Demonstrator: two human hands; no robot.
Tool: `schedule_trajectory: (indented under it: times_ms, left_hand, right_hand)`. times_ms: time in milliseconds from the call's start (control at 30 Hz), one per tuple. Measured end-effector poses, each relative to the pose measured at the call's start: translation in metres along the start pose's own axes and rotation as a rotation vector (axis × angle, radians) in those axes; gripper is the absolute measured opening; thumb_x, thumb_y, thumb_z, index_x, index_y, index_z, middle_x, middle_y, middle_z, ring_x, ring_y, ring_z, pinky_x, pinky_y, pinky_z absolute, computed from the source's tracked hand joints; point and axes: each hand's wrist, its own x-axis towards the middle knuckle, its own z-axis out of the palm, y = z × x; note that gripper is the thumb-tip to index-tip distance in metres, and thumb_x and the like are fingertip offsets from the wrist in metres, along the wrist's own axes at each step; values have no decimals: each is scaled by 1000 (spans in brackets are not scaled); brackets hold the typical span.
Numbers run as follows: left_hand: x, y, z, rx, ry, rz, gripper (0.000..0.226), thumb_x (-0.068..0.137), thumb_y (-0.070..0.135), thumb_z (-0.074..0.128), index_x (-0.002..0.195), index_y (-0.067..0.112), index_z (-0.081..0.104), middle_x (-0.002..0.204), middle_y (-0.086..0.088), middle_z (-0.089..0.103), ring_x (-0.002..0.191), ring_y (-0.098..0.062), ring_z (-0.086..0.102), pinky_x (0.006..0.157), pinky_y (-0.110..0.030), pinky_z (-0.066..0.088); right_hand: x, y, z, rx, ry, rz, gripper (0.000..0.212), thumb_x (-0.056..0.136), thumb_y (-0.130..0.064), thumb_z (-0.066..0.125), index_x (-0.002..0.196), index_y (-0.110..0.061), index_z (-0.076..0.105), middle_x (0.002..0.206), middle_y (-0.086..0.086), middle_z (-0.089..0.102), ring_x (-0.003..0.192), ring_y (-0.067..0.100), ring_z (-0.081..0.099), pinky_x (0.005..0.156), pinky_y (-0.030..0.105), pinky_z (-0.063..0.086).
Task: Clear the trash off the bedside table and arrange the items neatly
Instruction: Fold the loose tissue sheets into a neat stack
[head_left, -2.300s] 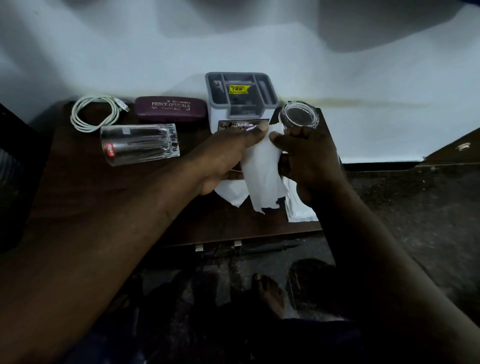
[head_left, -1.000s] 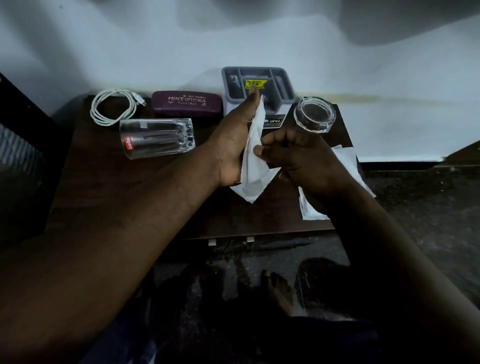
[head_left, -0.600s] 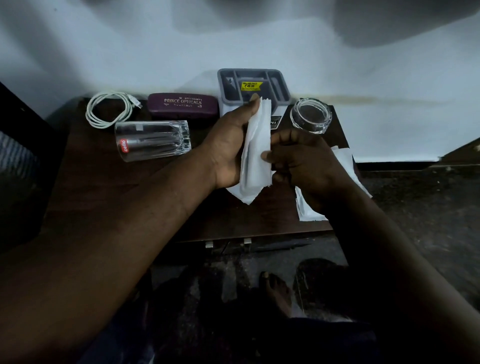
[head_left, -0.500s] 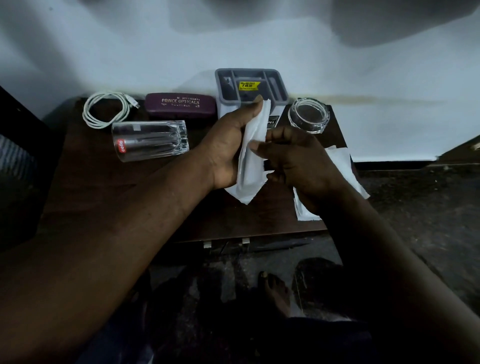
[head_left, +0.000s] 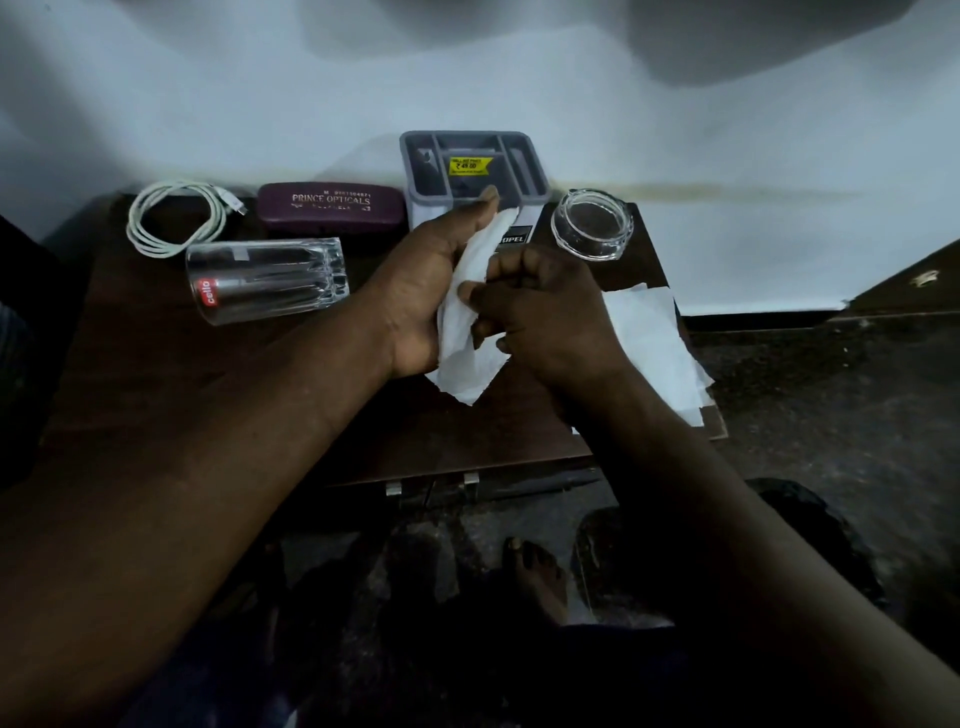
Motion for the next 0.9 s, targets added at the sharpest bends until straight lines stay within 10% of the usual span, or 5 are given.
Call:
schedule_trajectory:
  times_ms: [533,900]
  left_hand:
    - [-14,2,-23,12,-117,-78,33,98,22,51,94,9,81,94,-11,72,77,-26,71,78,-36,59]
    - [-23,6,-20,4,0,-84,36,97,34,59,124,11,60,103,-11,64,92,-28,62,90,-38,49]
  right_hand:
    - [7,6,-9,-144,57,-29,14,81,-14,72,90,-22,79,91,-1,80,90,23,76,87,48,61]
    - [8,1,-11,102,-57,20,14,90,-11,80,99,-4,73,90,23,68,79,29,57,64,36,44]
